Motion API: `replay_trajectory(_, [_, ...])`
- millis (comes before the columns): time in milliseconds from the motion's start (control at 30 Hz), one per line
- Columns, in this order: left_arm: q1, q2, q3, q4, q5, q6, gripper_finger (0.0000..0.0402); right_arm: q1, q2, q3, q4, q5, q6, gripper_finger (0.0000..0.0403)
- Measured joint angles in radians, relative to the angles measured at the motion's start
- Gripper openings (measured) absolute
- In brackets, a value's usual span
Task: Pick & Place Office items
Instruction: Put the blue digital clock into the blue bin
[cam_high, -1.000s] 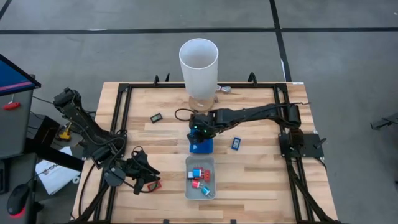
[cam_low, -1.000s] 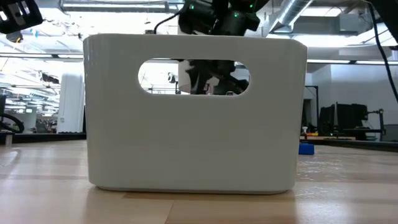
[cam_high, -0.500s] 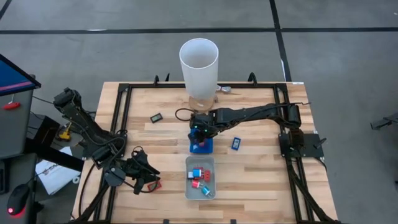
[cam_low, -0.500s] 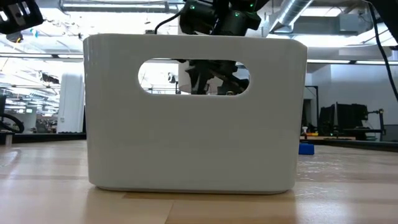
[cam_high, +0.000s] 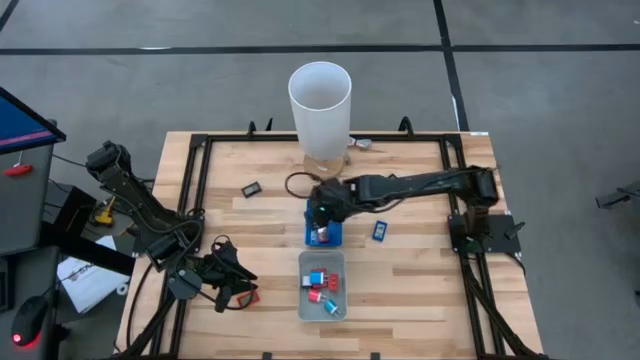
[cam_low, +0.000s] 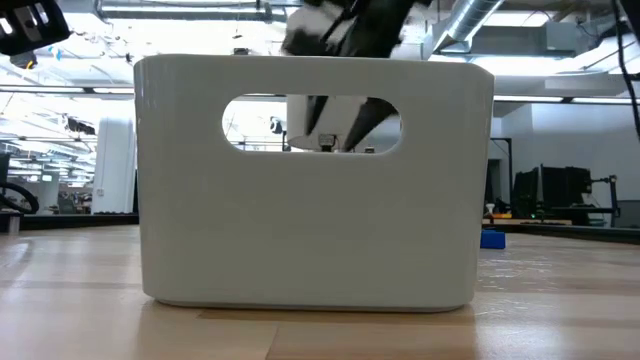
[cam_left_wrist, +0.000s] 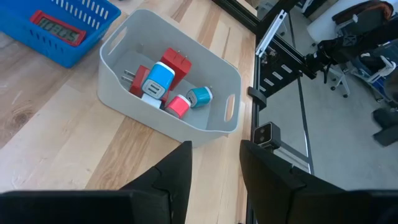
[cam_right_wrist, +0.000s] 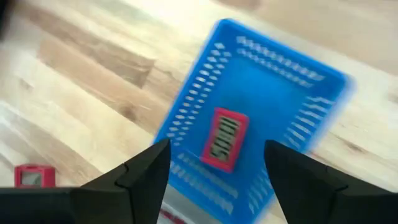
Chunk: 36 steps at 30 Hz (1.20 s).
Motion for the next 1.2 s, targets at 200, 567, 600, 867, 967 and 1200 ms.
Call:
replay_trajectory(200, [0.001, 0.0, 0.0, -0.007, 0.0, 0.0, 0.0131, 0.102, -0.106, 0.001, -0.301, 0.206, 0.335, 0.025])
replay_trajectory(567, [0.001, 0.0, 0.0, -0.016, -0.001, -0.001, 0.0131, 0.275, -0.113, -0.172, -0.456, 0.149, 0.94, 0.025])
replay_trajectory(600, [0.001, 0.0, 0.0, -0.016, -0.001, 0.0, 0.0131, 0.277, -0.113, -0.201, -0.428, 0.132, 0.959, 0.025])
replay_trajectory(867, [0.001, -0.002, 0.0, -0.016, 0.0, 0.0, 0.0131, 0.221, -0.113, -0.363, -0.234, 0.057, 0.967, 0.025])
replay_trajectory(967, [0.001, -0.007, 0.001, -0.016, 0.0, 0.0, 0.0131, 0.188, -0.113, -0.395, -0.224, 0.054, 0.951, 0.025])
replay_trajectory(1200, [0.002, -0.015, 0.001, -0.023, 0.0, 0.0, 0.0131, 0.105, -0.113, -0.458, -0.127, 0.036, 0.852, 0.025])
